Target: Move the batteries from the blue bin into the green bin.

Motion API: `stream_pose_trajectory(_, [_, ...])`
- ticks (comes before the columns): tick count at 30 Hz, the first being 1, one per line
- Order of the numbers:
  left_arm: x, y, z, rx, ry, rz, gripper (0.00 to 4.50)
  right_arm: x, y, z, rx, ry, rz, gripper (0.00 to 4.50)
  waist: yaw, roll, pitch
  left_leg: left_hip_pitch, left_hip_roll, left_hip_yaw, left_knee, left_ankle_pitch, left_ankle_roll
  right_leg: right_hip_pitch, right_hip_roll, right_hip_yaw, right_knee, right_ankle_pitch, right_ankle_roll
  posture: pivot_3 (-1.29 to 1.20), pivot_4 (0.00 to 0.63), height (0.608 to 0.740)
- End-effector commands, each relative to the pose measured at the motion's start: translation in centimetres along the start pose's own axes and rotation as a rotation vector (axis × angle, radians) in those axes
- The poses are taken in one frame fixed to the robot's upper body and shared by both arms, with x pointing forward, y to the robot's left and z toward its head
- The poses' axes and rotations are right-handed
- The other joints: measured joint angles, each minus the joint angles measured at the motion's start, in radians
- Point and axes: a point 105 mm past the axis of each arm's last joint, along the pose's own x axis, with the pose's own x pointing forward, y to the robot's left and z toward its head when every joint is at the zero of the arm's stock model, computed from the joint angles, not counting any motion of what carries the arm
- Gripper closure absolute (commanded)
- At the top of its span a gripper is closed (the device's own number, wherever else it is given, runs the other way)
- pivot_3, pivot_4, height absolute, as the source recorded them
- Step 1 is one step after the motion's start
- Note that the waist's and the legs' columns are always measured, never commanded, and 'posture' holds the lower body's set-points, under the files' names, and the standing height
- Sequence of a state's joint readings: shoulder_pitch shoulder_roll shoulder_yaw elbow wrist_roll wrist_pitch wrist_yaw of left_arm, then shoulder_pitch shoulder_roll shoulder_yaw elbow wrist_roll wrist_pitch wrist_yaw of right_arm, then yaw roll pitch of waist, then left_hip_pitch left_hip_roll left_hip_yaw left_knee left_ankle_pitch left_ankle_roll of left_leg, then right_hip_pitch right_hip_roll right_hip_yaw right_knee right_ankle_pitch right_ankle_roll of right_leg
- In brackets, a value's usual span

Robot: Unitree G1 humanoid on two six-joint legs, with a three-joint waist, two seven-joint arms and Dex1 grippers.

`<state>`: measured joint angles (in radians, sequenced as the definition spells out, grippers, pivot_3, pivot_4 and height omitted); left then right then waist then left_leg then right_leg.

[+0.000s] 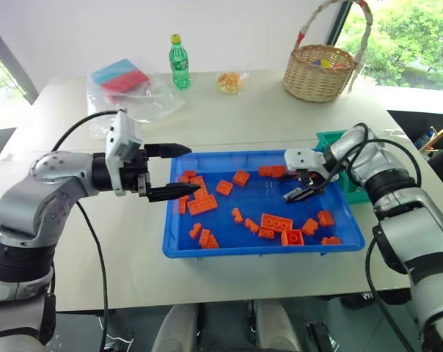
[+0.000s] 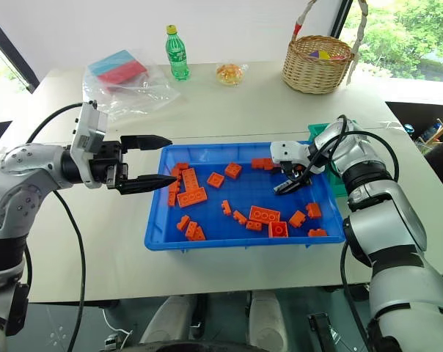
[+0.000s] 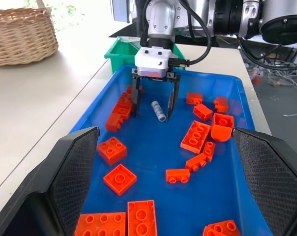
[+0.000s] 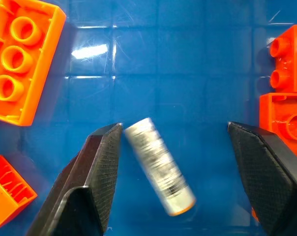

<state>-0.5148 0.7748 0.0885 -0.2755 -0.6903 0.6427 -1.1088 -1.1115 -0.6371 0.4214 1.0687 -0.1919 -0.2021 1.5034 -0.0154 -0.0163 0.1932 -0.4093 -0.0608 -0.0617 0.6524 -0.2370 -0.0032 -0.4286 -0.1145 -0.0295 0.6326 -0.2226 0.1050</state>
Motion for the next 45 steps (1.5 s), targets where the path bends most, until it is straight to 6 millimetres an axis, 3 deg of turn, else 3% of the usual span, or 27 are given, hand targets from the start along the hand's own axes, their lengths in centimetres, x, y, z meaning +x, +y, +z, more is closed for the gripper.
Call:
stream_pose_trajectory(1, [-0.1,-0.2,1.2,0.044,-0.025,-0.011,0.0,-0.4,0.2,-0.3,0.018,-0.016,0.004,2.79,0.0,0.0,0.0,0.0,0.0,0.0,0.0,0.0,0.0,0.0,0.0,0.0,0.0,0.0,0.0,0.0,0.15,0.693])
stream_pose_trajectory(4, [0.1,-0.1,1.3,0.046,-0.026,-0.017,0.0,-0.9,0.2,0.2,-0.001,-0.053,-0.015,4.32,0.0,0.0,0.0,0.0,0.0,0.0,0.0,0.0,0.0,0.0,0.0,0.0,0.0,0.0,0.0,0.0,0.15,0.693])
stream_pose_trajectory(5, [0.2,-0.1,1.3,0.047,-0.027,-0.02,0.0,-1.1,0.2,0.5,-0.008,-0.068,-0.024,4.46,0.0,0.0,0.0,0.0,0.0,0.0,0.0,0.0,0.0,0.0,0.0,0.0,0.0,0.0,0.0,0.0,0.15,0.693])
stream_pose_trajectory(11, [0.5,0.0,1.2,0.043,-0.028,-0.041,0.0,-3.5,-0.2,4.5,0.035,-0.269,-0.187,4.46,0.001,0.0,0.0,0.0,0.0,0.0,0.0,0.0,0.0,-0.001,0.0,0.0,0.0,0.0,0.0,0.0,0.15,0.693])
stream_pose_trajectory(14, [0.6,-0.1,1.1,0.033,-0.029,-0.053,0.0,-5.9,-0.4,6.7,0.157,-0.38,-0.363,4.46,0.001,0.0,0.0,0.0,0.0,0.0,-0.001,0.0,0.0,-0.002,-0.001,0.0,0.002,0.0,0.0,0.0,0.15,0.693])
stream_pose_trajectory(16, [0.8,-0.1,0.9,0.027,-0.029,-0.059,0.0,-7.7,-0.4,6.8,0.222,-0.394,-0.483,4.46,0.005,0.0,0.0,-0.001,0.0,-0.001,-0.001,0.0,0.0,-0.003,-0.001,0.0,0.002,0.0,0.0,0.0,0.15,0.693])
stream_pose_trajectory(22, [1.1,0.1,0.8,0.021,-0.037,-0.078,0.0,-14.3,-1.0,2.0,0.315,-0.226,-0.911,4.46,0.025,0.0,0.0,-0.001,-0.001,0.001,0.0,0.0,0.0,-0.002,-0.003,0.0,0.0,-0.001,-0.001,0.0,0.15,0.693])
stream_pose_trajectory(25, [1.3,0.4,0.9,0.025,-0.04,-0.085,0.0,-15.3,-0.8,-1.1,0.375,-0.113,-0.994,4.46,0.028,0.0,0.0,-0.001,-0.001,0.001,0.0,0.0,0.001,-0.001,-0.003,0.0,0.0,-0.001,-0.001,0.0,0.15,0.693])
stream_pose_trajectory(29, [1.6,0.7,1.1,0.03,-0.045,-0.093,0.0,-14.6,0.1,-3.9,0.408,0.005,-1.002,4.46,0.025,0.0,0.0,-0.001,-0.001,0.001,0.0,0.0,0.001,-0.001,-0.003,0.0,0.0,-0.001,-0.001,0.0,0.15,0.693])
stream_pose_trajectory(33, [1.6,0.7,1.1,0.029,-0.045,-0.097,0.0,-13.7,0.3,-4.3,0.421,0.009,-1.002,2.54,0.009,0.001,0.0,-0.001,-0.001,0.002,0.0,0.0,0.001,-0.001,-0.003,0.001,0.0,0.0,0.0,0.0,0.15,0.693])
stream_pose_trajectory(38, [1.4,0.6,1.0,0.016,-0.044,-0.094,0.0,-14.0,0.7,-5.0,0.453,0.01,-1.046,0.01,0.005,0.001,0.0,-0.001,-0.001,0.001,0.0,0.0,0.001,-0.001,-0.003,0.0,0.0,0.0,0.0,0.0,0.15,0.693])
stream_pose_trajectory(42, [0.9,0.7,0.5,0.005,-0.029,-0.077,0.0,-16.0,2.2,-1.7,0.5,-0.273,-1.009,0.01,0.005,0.001,0.0,-0.001,0.0,0.001,0.0,0.0,0.001,-0.001,-0.003,0.0,0.0,0.0,0.0,0.0,0.15,0.693])
stream_pose_trajectory(45, [0.2,1.0,0.3,-0.005,-0.016,-0.059,0.0,-17.3,5.0,-0.8,0.49,-0.357,-0.925,0.01,0.009,0.001,0.0,-0.001,0.0,0.001,-0.001,-0.001,0.002,-0.001,-0.002,0.0,0.0,0.0,0.0,0.0,0.15,0.693])
